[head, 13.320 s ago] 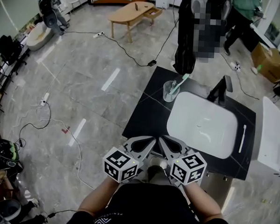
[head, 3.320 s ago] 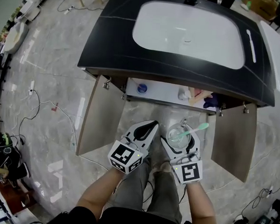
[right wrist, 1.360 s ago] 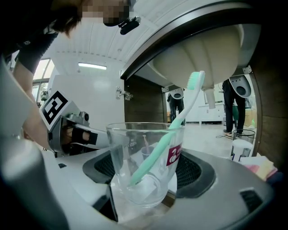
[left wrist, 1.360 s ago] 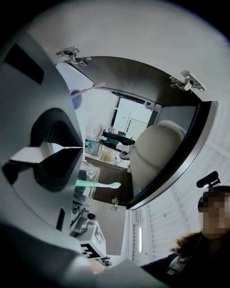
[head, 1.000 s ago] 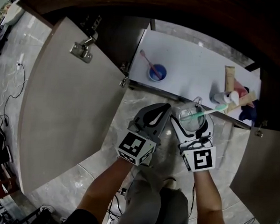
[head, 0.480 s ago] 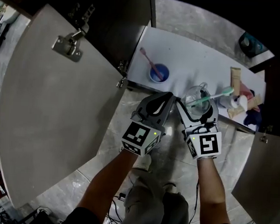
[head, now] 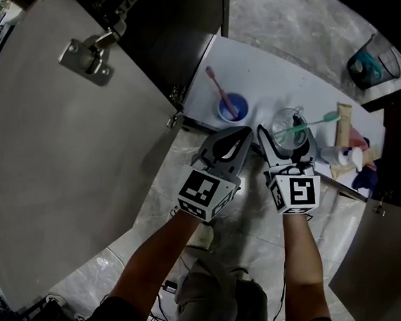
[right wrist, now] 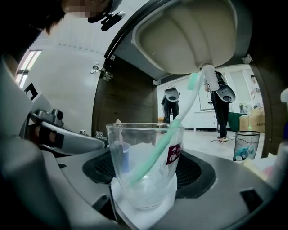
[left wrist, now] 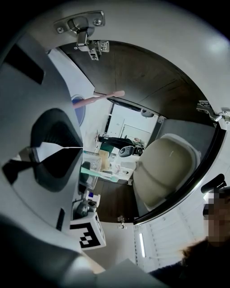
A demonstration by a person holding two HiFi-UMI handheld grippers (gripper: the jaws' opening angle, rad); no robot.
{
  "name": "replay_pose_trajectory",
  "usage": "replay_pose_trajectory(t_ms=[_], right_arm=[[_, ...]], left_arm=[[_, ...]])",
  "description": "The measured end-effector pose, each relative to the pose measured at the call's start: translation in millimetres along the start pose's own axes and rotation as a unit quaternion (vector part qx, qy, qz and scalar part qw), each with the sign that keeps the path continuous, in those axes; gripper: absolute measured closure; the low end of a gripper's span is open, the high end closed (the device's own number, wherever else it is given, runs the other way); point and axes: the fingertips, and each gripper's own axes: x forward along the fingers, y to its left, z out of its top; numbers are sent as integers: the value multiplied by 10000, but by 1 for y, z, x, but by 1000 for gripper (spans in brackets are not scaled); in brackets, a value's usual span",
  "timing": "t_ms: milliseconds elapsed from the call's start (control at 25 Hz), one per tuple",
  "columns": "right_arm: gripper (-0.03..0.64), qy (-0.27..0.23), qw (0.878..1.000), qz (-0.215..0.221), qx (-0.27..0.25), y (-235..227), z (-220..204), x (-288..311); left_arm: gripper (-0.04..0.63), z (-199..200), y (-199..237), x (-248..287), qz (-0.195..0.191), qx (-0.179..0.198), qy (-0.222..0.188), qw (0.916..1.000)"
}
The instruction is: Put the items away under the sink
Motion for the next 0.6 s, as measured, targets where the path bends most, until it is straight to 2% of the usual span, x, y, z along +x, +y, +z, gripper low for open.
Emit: replay_pose_trajectory(t_ms=[400,600], right_arm=[[278,285,9995,-140,-38,-13,-28,20],[278,324,9994,-155,-25,-19,-33,21]], left_arm=[[581,-9,0,8,-13,127,-44,9999],[582,-14,2,12,27,72,-46,10000]])
